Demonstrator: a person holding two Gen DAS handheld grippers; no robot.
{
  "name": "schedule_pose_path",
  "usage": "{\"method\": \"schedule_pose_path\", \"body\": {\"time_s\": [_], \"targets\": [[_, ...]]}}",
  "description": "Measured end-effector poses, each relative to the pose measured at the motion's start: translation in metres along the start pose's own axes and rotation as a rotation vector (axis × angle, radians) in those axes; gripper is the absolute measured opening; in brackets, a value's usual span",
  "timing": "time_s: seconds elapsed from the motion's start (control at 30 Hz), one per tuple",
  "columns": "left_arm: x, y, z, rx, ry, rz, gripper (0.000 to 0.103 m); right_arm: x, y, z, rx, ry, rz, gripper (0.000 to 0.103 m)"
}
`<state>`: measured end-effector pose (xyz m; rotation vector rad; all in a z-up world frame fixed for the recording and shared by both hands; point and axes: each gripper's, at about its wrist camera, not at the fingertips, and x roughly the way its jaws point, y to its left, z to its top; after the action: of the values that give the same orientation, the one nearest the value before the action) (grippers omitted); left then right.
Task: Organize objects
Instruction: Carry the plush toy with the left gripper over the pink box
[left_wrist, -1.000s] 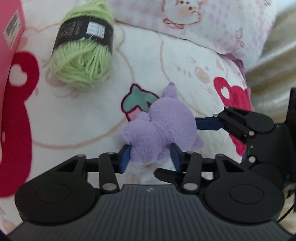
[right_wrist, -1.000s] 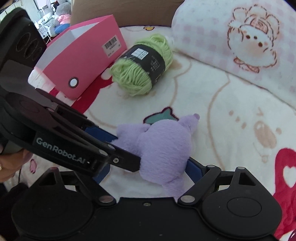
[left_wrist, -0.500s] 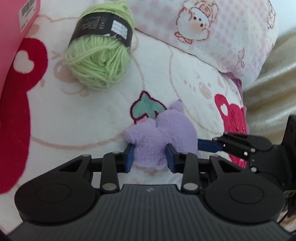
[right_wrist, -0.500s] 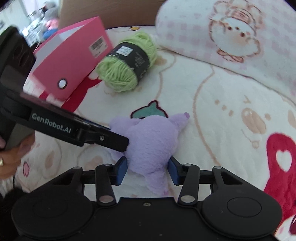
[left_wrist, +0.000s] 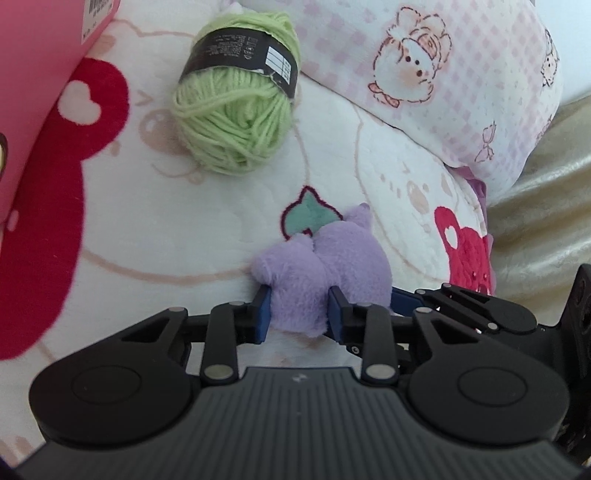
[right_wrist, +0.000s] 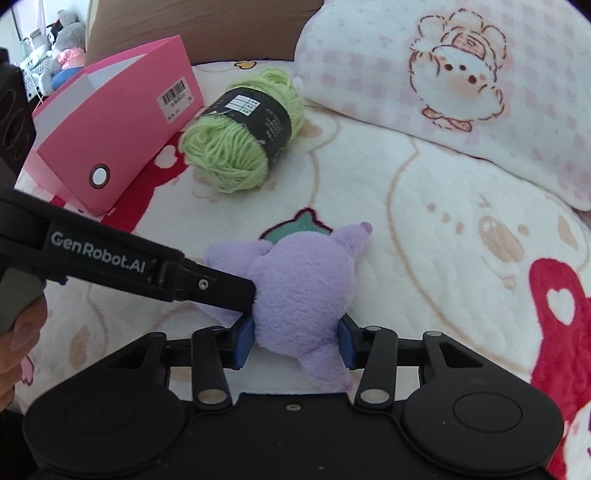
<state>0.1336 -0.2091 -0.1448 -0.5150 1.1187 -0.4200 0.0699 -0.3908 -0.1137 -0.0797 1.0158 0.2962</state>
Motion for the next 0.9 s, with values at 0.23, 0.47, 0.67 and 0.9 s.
{"method": "schedule_pose_path", "body": {"time_s": [0.23, 0.47, 0.67, 0.9], "targets": [[-0.014, -0.005, -0.008, 0.059, 0.004, 0.02, 0.029, -0.009, 0.017, -0.009, 0.063, -0.008, -0.032, 0.051], [-0.042, -0.008, -0.013, 0.115, 0.026, 0.025, 0.029, -0.028, 0.035, -0.01, 0.117, -0.002, -0.025, 0.051], [-0.075, -0.011, -0.025, 0.183, 0.021, 0.059, 0.029, -0.046, 0.062, -0.008, 0.103, 0.008, -0.04, 0.052], [-0.112, -0.005, -0.026, 0.175, 0.038, 0.045, 0.029, -0.067, 0.089, -0.001, 0.107, 0.017, -0.019, 0.053]]}}
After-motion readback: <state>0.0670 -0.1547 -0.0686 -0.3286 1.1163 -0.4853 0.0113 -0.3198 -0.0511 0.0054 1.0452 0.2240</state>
